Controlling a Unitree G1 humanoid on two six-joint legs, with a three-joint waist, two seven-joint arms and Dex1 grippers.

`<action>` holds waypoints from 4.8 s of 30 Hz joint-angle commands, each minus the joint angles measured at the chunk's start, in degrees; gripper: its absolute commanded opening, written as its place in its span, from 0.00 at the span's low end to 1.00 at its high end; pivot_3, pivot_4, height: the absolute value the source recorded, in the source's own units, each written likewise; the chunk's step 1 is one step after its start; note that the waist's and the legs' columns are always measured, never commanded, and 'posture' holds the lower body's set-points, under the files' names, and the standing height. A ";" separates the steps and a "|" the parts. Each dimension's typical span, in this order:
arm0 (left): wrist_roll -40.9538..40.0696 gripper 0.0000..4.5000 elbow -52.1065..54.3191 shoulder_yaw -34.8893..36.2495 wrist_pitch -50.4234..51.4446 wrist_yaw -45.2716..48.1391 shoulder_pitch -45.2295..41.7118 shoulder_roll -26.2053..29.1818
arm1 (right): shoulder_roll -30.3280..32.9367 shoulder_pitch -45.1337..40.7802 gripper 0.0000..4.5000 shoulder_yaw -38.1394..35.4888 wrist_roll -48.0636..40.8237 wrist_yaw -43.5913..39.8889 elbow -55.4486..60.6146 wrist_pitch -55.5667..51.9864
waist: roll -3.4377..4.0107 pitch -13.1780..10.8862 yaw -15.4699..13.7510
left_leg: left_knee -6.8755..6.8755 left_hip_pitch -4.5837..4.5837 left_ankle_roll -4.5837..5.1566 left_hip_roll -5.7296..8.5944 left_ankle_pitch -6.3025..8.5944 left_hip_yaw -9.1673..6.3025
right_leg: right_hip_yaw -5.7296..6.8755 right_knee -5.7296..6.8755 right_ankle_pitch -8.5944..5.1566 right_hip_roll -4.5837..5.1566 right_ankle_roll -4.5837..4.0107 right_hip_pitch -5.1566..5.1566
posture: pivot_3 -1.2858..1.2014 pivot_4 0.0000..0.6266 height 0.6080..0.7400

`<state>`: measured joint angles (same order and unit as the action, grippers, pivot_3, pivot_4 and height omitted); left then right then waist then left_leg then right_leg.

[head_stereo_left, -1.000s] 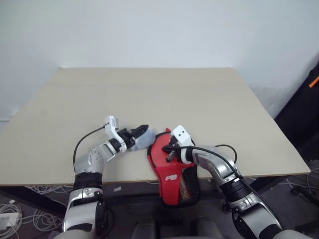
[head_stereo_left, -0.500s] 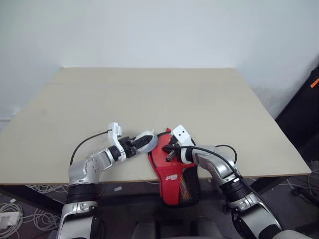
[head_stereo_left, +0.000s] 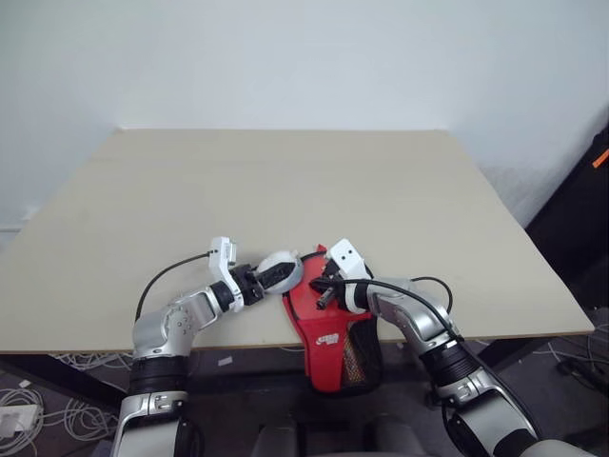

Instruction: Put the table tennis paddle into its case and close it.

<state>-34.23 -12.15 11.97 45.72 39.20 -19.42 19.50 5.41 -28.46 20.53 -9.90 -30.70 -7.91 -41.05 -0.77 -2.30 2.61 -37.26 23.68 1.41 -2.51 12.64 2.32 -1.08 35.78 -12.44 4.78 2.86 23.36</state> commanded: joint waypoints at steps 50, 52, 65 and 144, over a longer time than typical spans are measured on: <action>13.82 0.12 -51.38 2.01 -30.27 -1.43 -39.29 -3.29 | 0.81 2.67 0.00 0.74 3.58 -4.14 -7.28 9.04 | -0.09 0.05 -0.04 | -0.04 -0.04 -0.03 0.03 -0.05 -0.07 | 0.04 0.01 -0.11 -0.03 0.21 -0.11 | 0.52 0.00 1.00; 14.48 0.12 -53.84 2.11 -32.07 -2.00 -41.66 -4.63 | 0.79 2.70 0.00 0.83 3.69 -4.41 -7.14 8.99 | -0.09 0.05 -0.03 | -0.05 -0.03 -0.03 0.04 -0.05 -0.09 | 0.05 0.02 -0.13 -0.03 0.23 -0.11 | 0.52 0.00 1.00; 20.51 0.12 -58.86 -1.44 -35.73 2.12 -49.73 -12.86 | 0.99 3.68 0.00 0.20 4.18 -4.53 -5.44 8.55 | -0.09 0.04 -0.07 | -0.10 0.05 -0.02 0.07 -0.05 -0.13 | 0.05 0.02 -0.16 -0.03 0.29 -0.08 | 0.52 0.00 1.00; 21.96 0.00 3.14 -28.71 -21.28 23.97 -5.93 1.38 | 10.55 -7.04 0.99 -8.84 -7.65 -2.74 8.18 -7.63 | 0.06 0.03 -0.05 | -0.19 0.09 0.07 -0.01 -0.05 -0.08 | -0.02 0.08 -0.09 -0.08 0.14 0.00 | 0.52 0.00 1.00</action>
<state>-12.48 -9.77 -16.86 26.28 63.27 -25.06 20.53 16.12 -33.59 12.13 -17.92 -33.79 -0.05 -50.16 -0.71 -2.27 2.56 -37.45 23.78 1.47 -2.51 12.59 2.24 -1.11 35.85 -12.53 4.70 2.98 23.36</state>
